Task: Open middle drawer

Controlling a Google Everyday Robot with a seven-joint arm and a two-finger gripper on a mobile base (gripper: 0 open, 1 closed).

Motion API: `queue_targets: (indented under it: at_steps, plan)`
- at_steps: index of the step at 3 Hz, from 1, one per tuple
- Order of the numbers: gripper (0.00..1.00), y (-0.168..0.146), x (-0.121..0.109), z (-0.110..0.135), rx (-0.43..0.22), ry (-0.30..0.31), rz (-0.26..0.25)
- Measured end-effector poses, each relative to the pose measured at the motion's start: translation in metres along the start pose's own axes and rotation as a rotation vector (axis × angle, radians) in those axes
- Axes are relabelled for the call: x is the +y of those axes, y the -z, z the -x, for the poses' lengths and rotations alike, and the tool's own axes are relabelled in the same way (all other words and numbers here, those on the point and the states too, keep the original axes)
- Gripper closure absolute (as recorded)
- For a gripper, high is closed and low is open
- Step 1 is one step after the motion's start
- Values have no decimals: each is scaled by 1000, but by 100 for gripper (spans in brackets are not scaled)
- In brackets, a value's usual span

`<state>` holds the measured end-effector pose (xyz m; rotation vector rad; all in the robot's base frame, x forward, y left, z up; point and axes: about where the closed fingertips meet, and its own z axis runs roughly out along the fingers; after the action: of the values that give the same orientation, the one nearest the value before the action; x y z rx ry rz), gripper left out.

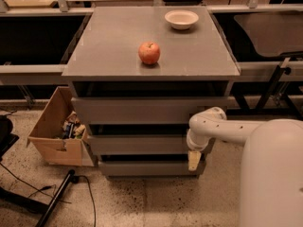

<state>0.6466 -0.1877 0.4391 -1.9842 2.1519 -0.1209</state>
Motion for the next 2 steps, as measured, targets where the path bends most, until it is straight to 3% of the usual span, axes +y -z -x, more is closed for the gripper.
queue_targets:
  at_steps: [1,2]
  plan:
    - [19,-12,10,-4,-41,-52,17]
    - [42,0,30,-27,-46,-120,10]
